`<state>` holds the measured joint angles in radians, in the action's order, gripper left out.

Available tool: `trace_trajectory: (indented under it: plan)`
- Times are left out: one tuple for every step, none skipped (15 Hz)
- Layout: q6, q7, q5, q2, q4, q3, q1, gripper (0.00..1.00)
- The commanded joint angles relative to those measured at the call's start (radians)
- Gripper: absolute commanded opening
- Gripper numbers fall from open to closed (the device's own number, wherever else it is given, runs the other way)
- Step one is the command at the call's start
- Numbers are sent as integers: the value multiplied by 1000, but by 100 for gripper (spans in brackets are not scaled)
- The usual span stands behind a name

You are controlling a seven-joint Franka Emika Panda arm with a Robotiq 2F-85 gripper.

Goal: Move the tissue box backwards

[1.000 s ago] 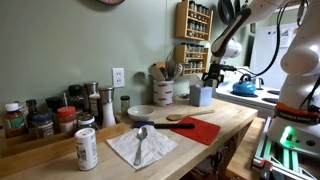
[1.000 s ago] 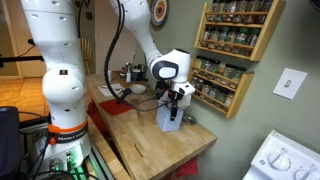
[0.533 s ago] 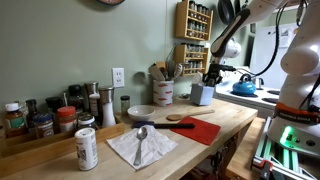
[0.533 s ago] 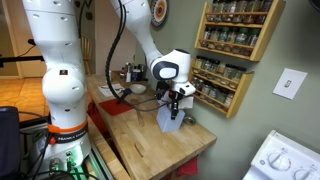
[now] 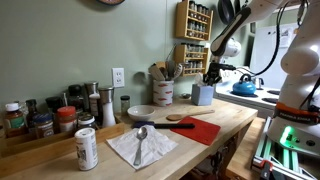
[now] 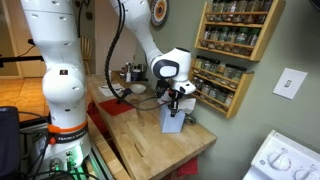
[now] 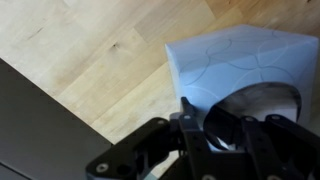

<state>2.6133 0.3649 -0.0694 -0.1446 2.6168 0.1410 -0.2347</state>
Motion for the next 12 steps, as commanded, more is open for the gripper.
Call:
trace_trajectory:
  plan:
    - [-88, 20, 23, -54, -15, 11, -15, 1]
    - [-98, 34, 20, -62, -26, 16, -23, 0]
    - [-110, 42, 17, -67, -38, 20, -30, 1]
    - [-120, 56, 19, -69, -51, 24, -40, 1]
    - [-114, 85, 41, -67, -60, 22, -56, 1]
    - [-105, 113, 63, -63, -68, 20, -70, 1]
    - [-90, 156, 102, -56, -74, 13, -88, 1]
    - [-77, 196, 138, -49, -82, 9, -103, 1]
    - [-64, 246, 175, -40, -90, 6, -118, 1]
    - [-46, 305, 209, -28, -97, 2, -131, 1]
    - [-39, 357, 231, -19, -104, 1, -137, 1]
    - [-33, 416, 247, -5, -113, 1, -142, 1]
